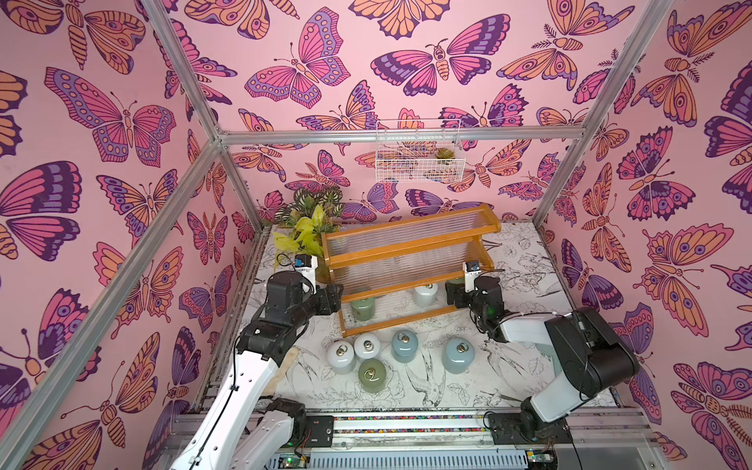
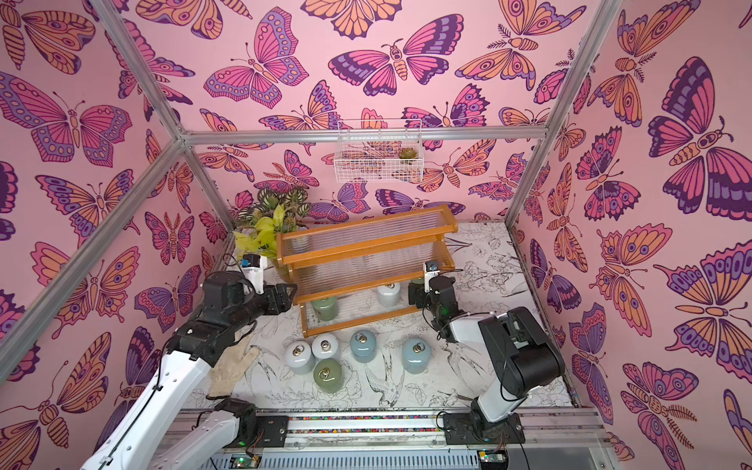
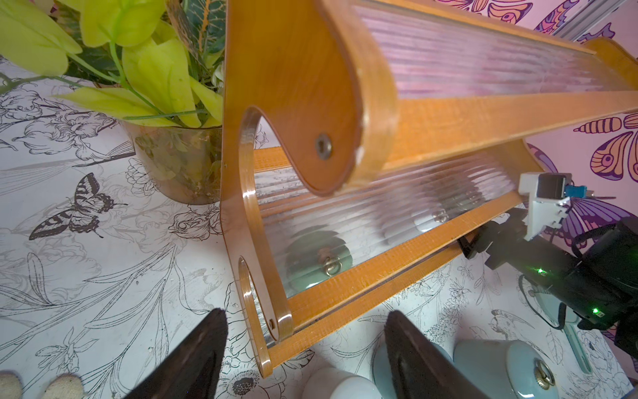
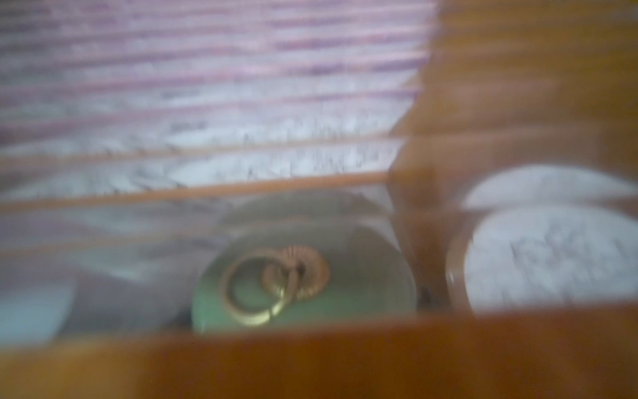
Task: Remove the tea canisters from the shelf
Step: Pick up the tea canister from the shelf.
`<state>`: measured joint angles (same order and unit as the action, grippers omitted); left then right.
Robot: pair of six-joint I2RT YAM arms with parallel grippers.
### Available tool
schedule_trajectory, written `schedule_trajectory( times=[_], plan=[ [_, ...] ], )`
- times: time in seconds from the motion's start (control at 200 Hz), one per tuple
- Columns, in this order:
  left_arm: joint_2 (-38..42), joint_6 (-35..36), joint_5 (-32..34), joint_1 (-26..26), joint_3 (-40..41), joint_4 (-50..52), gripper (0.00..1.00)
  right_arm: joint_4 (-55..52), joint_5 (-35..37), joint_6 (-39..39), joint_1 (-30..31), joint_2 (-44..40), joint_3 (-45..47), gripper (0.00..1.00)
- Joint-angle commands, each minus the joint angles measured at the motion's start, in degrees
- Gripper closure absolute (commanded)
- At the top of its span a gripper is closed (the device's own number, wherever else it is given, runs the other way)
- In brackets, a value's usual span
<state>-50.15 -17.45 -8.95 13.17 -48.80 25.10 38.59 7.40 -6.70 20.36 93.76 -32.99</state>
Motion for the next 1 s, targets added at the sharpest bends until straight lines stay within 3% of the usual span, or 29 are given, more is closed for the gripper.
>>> schedule_trajectory(
  times=[0.0, 0.165, 0.501, 0.781, 0.996],
  plan=[
    [0.6, -0.1, 0.9, 0.2, 0.9, -1.0, 0.24, 0.0, 0.0, 0.8, 0.4, 0.8, -1.6, 0.03],
    [0.1, 0.1, 1.0, 0.2, 0.4, -1.0, 0.24, -1.7, 1.0, 0.5, 0.6, 1.7, -2.8, 0.04],
    [-0.8, 0.6, 1.6, 0.3, -0.1, -1.1, 0.24, -3.9, 3.4, 1.0, 1.7, 3.4, -4.9, 0.17],
    [-0.8, 1.0, 1.7, 0.3, -0.3, -1.1, 0.24, -2.1, 2.6, 1.6, 1.8, 2.9, -3.8, 0.5],
    [-1.4, 1.5, 1.6, 0.2, -0.9, -1.2, 0.23, -2.3, 3.5, 1.1, 2.0, -1.1, -1.3, 0.54]
  ],
)
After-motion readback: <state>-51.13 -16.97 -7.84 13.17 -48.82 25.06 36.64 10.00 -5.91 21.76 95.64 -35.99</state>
